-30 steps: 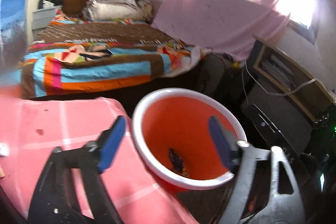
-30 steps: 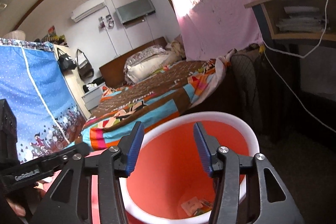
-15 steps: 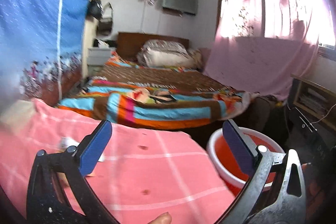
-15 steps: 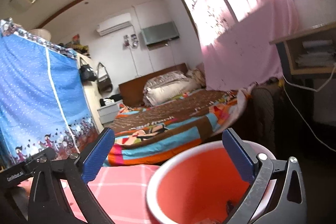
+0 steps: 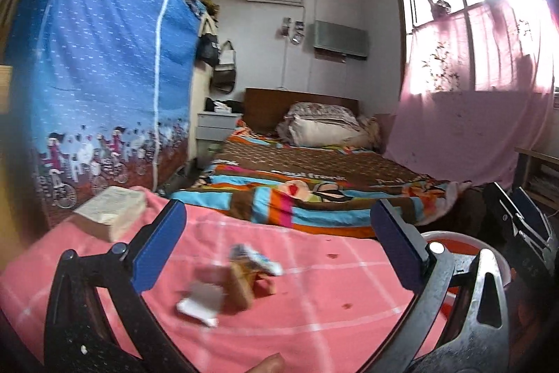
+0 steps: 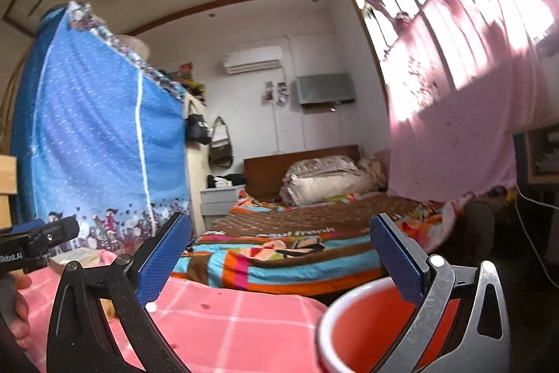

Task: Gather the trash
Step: 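Move both open tools back over the trash on the bedspread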

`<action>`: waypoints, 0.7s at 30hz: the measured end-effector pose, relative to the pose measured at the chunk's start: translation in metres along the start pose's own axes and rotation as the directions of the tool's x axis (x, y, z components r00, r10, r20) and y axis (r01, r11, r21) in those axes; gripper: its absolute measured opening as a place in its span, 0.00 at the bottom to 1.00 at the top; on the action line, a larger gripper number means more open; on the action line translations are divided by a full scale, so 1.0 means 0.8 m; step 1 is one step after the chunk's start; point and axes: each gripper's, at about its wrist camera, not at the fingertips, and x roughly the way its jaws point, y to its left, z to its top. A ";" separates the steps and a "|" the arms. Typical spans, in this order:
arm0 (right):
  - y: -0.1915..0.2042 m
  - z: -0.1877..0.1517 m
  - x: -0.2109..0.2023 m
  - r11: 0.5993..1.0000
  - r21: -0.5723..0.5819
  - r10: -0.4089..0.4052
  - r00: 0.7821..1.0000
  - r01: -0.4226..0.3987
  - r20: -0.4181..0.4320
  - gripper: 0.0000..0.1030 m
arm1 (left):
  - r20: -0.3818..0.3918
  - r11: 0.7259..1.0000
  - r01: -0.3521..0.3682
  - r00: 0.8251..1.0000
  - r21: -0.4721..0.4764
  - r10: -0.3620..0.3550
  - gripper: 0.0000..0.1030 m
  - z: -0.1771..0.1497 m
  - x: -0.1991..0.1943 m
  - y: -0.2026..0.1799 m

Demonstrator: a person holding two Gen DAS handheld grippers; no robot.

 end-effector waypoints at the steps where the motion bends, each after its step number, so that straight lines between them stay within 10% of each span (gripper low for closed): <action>1: 0.006 -0.001 0.000 1.000 -0.006 0.011 1.000 -0.011 0.002 1.00 | -0.001 1.000 -0.013 1.000 0.001 0.013 1.00 0.000 -0.003 0.007; 11: 0.079 -0.017 0.003 0.985 -0.084 0.149 0.989 -0.148 0.002 1.00 | 0.010 0.988 -0.156 0.988 -0.020 0.157 1.00 -0.013 -0.028 0.090; 21: 0.136 -0.048 0.023 0.955 -0.153 0.233 0.963 -0.253 -0.138 1.00 | -0.079 0.993 -0.113 0.991 -0.019 0.111 1.00 -0.036 -0.024 0.124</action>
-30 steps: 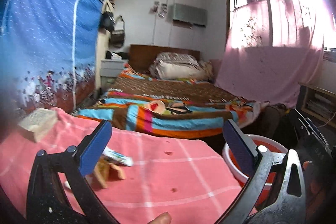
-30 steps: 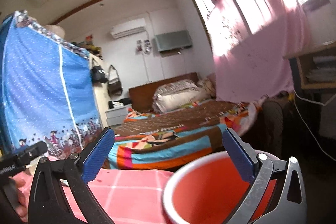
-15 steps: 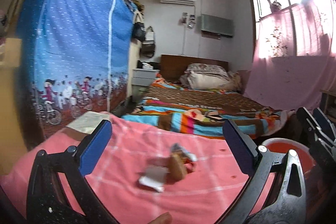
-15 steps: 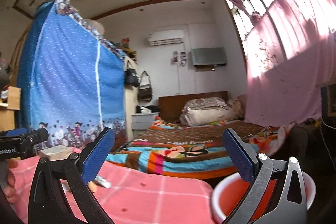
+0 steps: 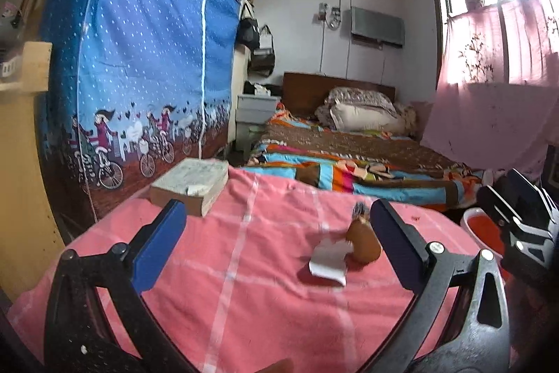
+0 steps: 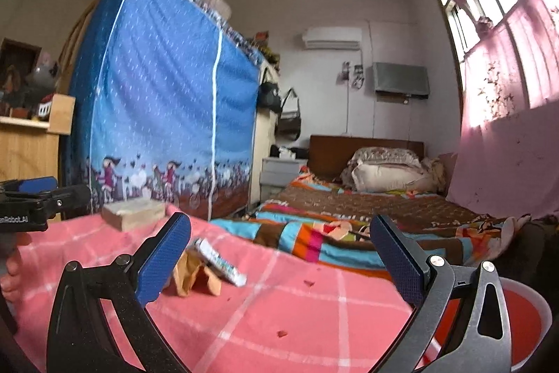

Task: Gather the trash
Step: 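Move both open tools back over the trash on the bedspread, then grasp the white paper scrap with the left tool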

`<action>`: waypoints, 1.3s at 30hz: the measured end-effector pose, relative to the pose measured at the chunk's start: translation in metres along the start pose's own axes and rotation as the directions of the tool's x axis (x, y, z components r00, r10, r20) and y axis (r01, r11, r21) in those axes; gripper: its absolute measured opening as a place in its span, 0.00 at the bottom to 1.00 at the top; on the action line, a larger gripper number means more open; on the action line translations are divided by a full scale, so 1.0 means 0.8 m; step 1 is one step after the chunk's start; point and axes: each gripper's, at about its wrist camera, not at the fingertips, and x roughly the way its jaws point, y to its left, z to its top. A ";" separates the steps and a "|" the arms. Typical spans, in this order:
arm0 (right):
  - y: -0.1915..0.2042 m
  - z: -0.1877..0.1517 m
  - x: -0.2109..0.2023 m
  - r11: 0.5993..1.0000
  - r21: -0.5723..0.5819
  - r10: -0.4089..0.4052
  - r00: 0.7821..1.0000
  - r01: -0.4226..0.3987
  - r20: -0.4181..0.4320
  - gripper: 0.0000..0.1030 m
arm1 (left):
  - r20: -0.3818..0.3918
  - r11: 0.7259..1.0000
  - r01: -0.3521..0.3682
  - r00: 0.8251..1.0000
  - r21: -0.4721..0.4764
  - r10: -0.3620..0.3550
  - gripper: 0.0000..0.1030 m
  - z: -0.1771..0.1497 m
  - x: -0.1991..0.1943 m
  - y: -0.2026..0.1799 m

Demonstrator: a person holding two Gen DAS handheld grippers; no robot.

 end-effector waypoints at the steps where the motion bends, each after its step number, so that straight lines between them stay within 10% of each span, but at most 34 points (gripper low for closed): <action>1: 0.001 -0.002 0.004 1.000 0.005 0.000 1.000 0.001 -0.019 1.00 | -0.012 1.000 0.007 1.000 0.000 -0.007 1.00 -0.002 0.002 0.000; 10: -0.003 -0.015 0.032 0.999 0.049 0.016 0.988 -0.008 -0.155 1.00 | -0.233 0.993 0.117 0.967 0.030 -0.107 0.95 -0.021 0.054 -0.014; 21: 0.004 -0.047 0.089 0.996 0.087 0.070 0.888 -0.034 -0.454 0.99 | -0.483 0.974 0.226 0.849 -0.031 -0.212 0.69 -0.045 0.113 -0.025; 29: -0.013 -0.060 0.103 0.984 0.180 0.108 0.846 -0.014 -0.522 0.99 | -0.516 0.976 0.202 0.846 0.078 -0.134 0.55 -0.044 0.127 -0.050; 39: 0.001 -0.046 0.088 0.980 0.179 0.162 0.877 -0.088 -0.453 0.98 | -0.498 0.985 0.174 0.855 0.019 -0.142 0.42 -0.038 0.117 -0.014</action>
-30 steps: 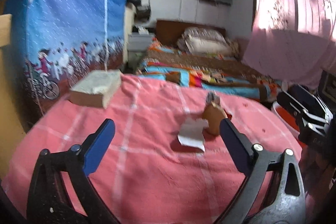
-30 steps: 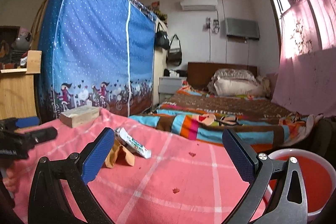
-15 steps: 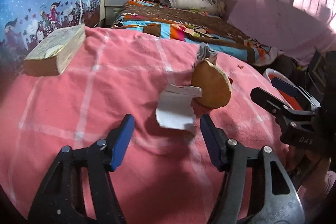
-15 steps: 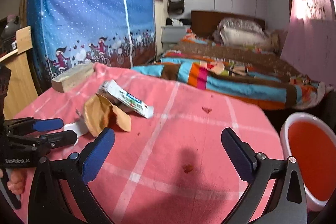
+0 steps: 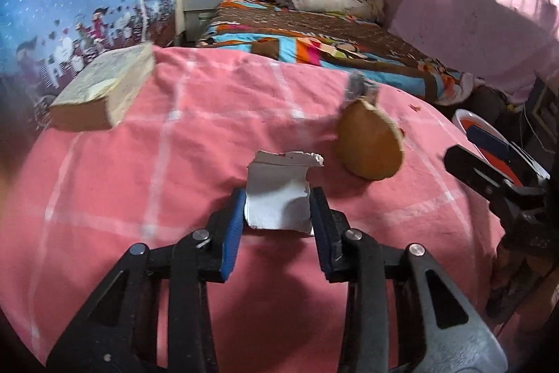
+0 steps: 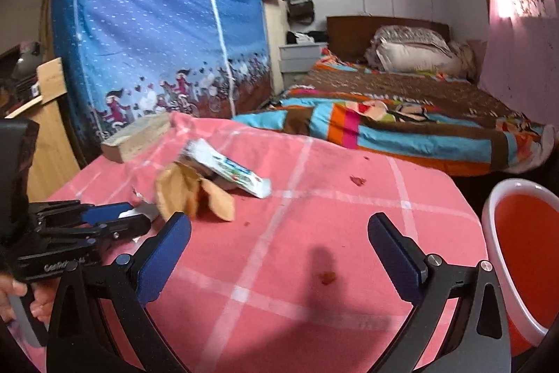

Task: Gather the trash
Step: 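Grasp the white paper scrap with the left tool, then grasp the tan paper wrapper with the right tool while the left tool holds the paper scrap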

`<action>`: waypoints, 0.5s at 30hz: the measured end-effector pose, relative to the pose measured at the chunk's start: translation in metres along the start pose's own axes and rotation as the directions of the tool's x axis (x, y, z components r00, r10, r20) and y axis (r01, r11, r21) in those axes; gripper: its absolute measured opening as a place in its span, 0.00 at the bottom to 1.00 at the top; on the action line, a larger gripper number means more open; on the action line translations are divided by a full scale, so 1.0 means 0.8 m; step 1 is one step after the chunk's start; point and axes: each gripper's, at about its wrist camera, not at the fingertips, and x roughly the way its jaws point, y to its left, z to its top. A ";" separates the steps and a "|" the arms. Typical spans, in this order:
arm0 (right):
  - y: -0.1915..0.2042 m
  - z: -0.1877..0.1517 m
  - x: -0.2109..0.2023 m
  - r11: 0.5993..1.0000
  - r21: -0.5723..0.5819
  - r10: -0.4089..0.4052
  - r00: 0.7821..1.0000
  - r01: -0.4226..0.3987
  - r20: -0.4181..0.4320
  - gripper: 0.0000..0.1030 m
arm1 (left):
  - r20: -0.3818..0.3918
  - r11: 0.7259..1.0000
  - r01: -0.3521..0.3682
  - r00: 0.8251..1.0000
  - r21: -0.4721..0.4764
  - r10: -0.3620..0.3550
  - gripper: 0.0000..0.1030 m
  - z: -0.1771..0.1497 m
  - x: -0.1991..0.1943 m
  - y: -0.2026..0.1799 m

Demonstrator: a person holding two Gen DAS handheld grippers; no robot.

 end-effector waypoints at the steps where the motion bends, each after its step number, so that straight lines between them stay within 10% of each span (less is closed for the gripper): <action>1: 0.004 0.000 -0.001 1.000 -0.006 0.014 1.000 -0.014 0.004 0.97 | 0.007 1.000 -0.005 1.000 -0.022 0.005 0.42 -0.001 -0.005 0.009; 15: 0.047 0.022 0.043 0.986 0.003 0.168 0.982 -0.169 -0.085 0.75 | 0.042 0.977 -0.032 0.998 -0.213 0.042 0.42 -0.010 -0.012 0.070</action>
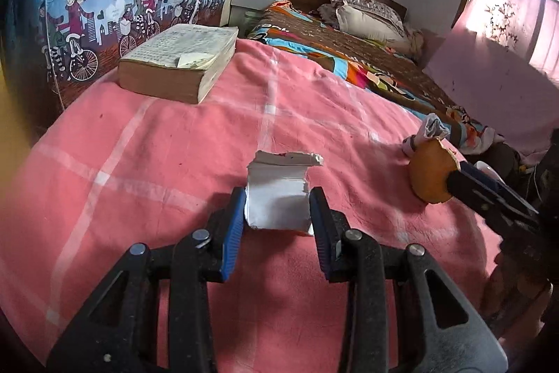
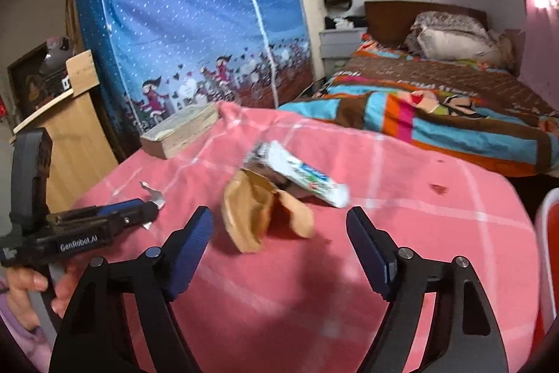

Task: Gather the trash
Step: 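Grasp the tan paper wrapper with the right tool while the left tool holds the paper scrap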

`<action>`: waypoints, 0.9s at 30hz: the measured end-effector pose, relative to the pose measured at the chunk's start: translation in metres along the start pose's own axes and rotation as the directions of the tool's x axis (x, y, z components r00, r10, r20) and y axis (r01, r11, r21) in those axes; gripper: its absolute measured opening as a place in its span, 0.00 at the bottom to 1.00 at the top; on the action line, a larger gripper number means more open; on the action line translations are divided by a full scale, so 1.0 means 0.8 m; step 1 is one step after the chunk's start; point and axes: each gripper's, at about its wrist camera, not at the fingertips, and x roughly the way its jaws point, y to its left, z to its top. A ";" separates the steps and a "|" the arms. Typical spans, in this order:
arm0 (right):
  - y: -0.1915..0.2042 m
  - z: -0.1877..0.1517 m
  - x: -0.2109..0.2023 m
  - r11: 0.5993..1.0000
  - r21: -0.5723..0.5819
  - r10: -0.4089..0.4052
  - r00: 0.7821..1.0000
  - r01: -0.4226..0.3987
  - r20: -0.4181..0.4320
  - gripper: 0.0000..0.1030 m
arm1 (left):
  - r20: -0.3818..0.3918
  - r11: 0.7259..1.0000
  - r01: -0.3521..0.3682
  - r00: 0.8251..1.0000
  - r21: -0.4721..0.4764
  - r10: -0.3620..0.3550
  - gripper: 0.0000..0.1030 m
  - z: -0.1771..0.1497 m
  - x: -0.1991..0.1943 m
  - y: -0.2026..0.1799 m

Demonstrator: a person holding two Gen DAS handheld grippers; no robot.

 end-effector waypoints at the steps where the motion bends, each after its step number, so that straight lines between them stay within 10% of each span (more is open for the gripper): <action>1: 0.003 0.002 0.007 1.000 -0.001 0.008 1.000 -0.008 -0.018 0.75 | 0.002 1.000 0.002 1.000 -0.001 -0.002 0.42 0.000 0.000 0.000; 13: 0.009 -0.007 0.027 0.999 -0.006 0.036 0.995 -0.037 -0.093 0.19 | 0.010 1.000 -0.003 1.000 0.007 0.003 0.42 -0.002 -0.002 0.000; 27: 0.026 -0.029 -0.026 0.992 -0.073 0.106 0.993 -0.103 0.043 0.11 | 0.173 0.995 -0.019 0.985 0.099 0.001 0.42 -0.012 -0.051 -0.027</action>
